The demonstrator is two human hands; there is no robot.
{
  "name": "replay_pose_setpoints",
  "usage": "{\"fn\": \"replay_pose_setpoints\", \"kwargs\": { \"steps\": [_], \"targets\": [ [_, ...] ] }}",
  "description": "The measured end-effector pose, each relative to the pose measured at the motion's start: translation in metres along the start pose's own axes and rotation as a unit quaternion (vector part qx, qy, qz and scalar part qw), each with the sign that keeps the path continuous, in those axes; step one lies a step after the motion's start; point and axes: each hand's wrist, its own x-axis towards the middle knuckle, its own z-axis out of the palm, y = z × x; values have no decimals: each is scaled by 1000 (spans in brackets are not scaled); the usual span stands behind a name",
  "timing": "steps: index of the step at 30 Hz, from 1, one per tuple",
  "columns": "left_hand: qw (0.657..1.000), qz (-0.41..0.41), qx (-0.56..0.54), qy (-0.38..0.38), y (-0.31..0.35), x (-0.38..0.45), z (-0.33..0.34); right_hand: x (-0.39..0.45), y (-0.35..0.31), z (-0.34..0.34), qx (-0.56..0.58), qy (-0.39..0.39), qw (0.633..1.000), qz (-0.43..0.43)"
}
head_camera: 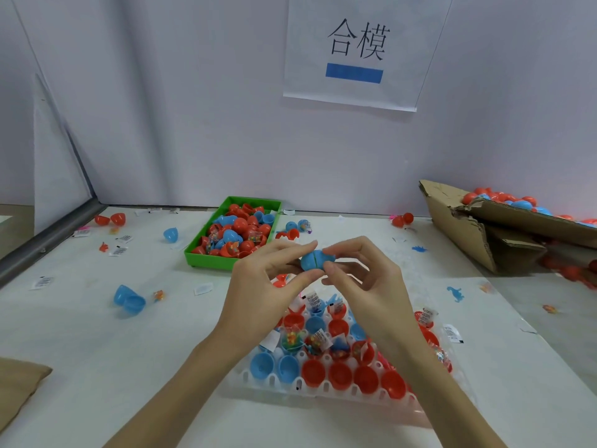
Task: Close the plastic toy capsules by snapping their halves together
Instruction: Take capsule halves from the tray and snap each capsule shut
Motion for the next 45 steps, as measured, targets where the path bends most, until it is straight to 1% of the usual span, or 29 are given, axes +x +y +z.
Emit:
{"fn": "replay_pose_setpoints", "kwargs": {
  "steps": [3,7,10,13,15,16,18,20,21,23,24,27,31,34,40,43,45],
  "targets": [
    [1000,-14,-10,-2,1,1,-2,0,-3,-6,8,-13,1000,16],
    [1000,-12,2,-10,0,2,-1,2,-2,-8,-18,-25,999,23],
    [999,26,44,-15,0,1,-2,2,0,-9,-7,-29,999,32],
    [993,67,90,-23,-1,1,-4,2,-1,-14,13,-57,997,59],
    [992,76,101,-22,0,-1,-2,2,-2,-15,21,-61,996,62],
    [993,67,95,-14,1,-2,-1,1,-2,-13,23,-57,996,59],
    [997,23,66,12,4,-3,2,-3,-2,-6,21,-50,997,47],
    [998,-15,41,39,4,-3,3,-8,-4,4,-3,-40,999,26],
    [998,-19,37,48,3,-3,2,-10,-5,9,-25,-34,999,11],
    [997,5,55,46,3,-4,2,-14,-8,18,-59,-19,998,-12],
    [996,25,73,39,4,-5,3,-15,-8,21,-58,-1,998,-12],
    [989,90,118,30,6,-9,6,-14,-7,21,-13,54,998,10],
    [971,158,176,24,4,-12,7,-15,-6,19,20,27,999,22],
    [966,170,192,27,3,-12,7,-17,-9,21,-31,15,999,0],
    [950,206,234,12,0,-16,10,-20,-8,20,-137,27,990,-35],
    [945,215,246,6,-1,-17,11,-20,-10,19,-159,19,986,-40],
    [953,206,222,15,-1,-16,10,-20,-11,20,-157,21,986,-53]
  ]
}}
